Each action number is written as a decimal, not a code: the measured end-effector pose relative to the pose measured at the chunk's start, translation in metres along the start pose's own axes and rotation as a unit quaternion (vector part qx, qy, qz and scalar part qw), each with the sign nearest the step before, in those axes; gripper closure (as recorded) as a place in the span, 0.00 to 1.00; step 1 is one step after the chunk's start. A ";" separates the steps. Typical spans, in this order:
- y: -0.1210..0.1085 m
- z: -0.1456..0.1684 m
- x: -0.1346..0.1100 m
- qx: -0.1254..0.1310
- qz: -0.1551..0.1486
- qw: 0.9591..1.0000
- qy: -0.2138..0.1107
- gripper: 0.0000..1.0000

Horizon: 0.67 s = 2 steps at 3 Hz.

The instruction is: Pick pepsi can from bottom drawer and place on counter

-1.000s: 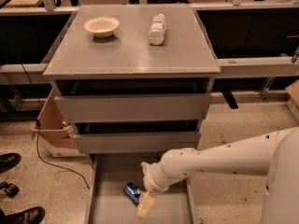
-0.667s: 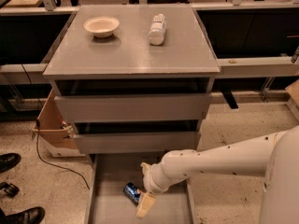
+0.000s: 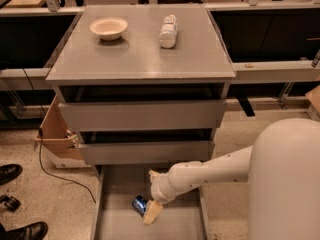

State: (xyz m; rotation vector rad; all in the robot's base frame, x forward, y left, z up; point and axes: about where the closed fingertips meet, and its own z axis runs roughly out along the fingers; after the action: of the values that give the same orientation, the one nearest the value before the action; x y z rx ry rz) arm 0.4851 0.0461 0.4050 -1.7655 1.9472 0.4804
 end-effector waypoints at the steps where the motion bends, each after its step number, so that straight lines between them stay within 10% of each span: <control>1: -0.017 0.025 0.010 0.017 -0.008 1.000 -0.009 0.00; 2: -0.029 0.051 0.027 0.033 -0.010 0.999 -0.017 0.00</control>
Offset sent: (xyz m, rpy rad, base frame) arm 0.0502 -0.0013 -0.0947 0.0455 -0.1098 -0.0403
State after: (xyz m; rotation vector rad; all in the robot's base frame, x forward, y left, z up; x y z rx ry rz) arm 0.5178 0.0483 0.3492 -1.7230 1.8980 0.4321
